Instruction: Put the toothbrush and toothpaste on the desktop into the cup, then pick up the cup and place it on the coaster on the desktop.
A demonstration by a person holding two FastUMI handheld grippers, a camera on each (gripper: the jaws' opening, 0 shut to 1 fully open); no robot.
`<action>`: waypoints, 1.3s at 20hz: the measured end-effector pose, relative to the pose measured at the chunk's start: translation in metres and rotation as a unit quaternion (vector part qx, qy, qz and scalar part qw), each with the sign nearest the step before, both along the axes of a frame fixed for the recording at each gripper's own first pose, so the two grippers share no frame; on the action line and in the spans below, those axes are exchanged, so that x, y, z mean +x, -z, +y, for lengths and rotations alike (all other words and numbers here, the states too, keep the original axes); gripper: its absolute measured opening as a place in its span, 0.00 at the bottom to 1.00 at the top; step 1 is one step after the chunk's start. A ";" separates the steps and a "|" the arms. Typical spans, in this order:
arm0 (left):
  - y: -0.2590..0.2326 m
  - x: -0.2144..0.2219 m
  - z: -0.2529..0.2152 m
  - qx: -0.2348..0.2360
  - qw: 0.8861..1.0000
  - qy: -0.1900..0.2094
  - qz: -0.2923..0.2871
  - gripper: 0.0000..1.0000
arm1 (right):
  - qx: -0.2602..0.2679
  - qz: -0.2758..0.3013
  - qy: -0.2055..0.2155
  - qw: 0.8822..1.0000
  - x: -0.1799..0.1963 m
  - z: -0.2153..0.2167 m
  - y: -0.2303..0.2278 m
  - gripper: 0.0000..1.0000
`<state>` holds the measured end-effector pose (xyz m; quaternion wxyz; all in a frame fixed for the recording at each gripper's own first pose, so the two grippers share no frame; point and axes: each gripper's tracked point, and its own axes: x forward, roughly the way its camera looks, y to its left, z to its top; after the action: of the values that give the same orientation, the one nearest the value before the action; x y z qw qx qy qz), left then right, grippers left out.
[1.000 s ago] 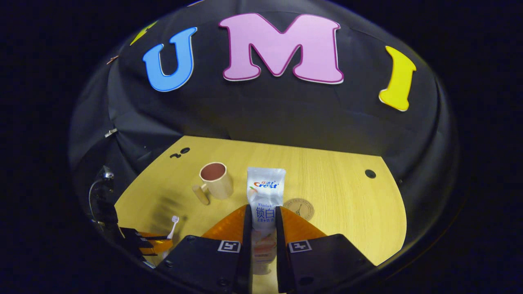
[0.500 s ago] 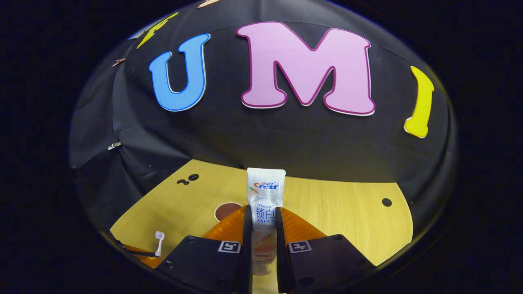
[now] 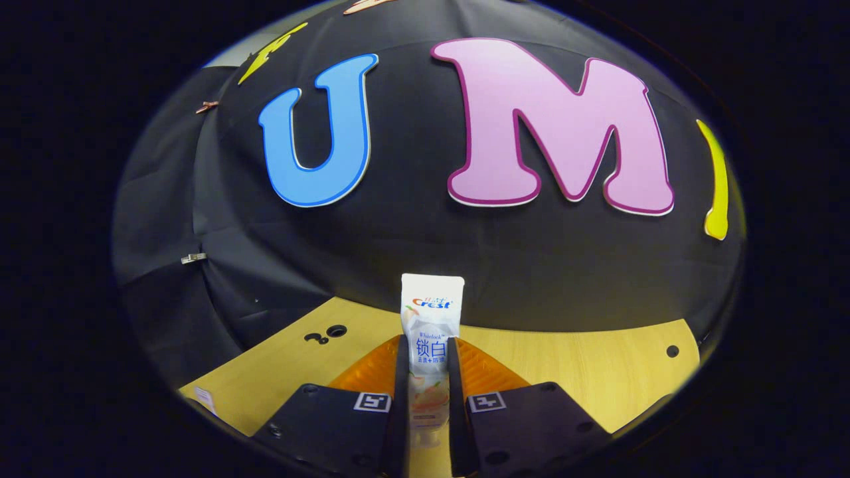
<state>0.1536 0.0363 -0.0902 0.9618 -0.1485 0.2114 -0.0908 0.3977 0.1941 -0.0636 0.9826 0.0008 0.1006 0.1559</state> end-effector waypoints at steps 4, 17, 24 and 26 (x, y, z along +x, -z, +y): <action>-0.015 -0.005 0.008 0.016 0.999 0.007 -0.038 0.06 | 0.014 -0.019 0.008 1.000 0.025 0.005 0.016 0.27; -0.021 0.002 -0.002 -0.008 0.998 -0.011 -0.055 0.06 | 0.012 0.004 -0.022 1.000 0.028 0.013 0.084 0.39; -0.033 0.015 -0.022 -0.012 0.997 -0.007 -0.071 0.06 | 0.012 0.014 -0.006 1.000 0.000 -0.024 0.074 0.97; -0.039 0.026 -0.030 -0.015 0.996 -0.005 -0.084 0.11 | 0.007 0.013 0.004 1.000 -0.007 -0.043 0.069 0.96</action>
<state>0.1798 0.0066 -0.0517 0.9741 -0.1561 0.1280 -0.1017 0.3910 0.1511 -0.1323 0.9818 0.0098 0.1124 0.1529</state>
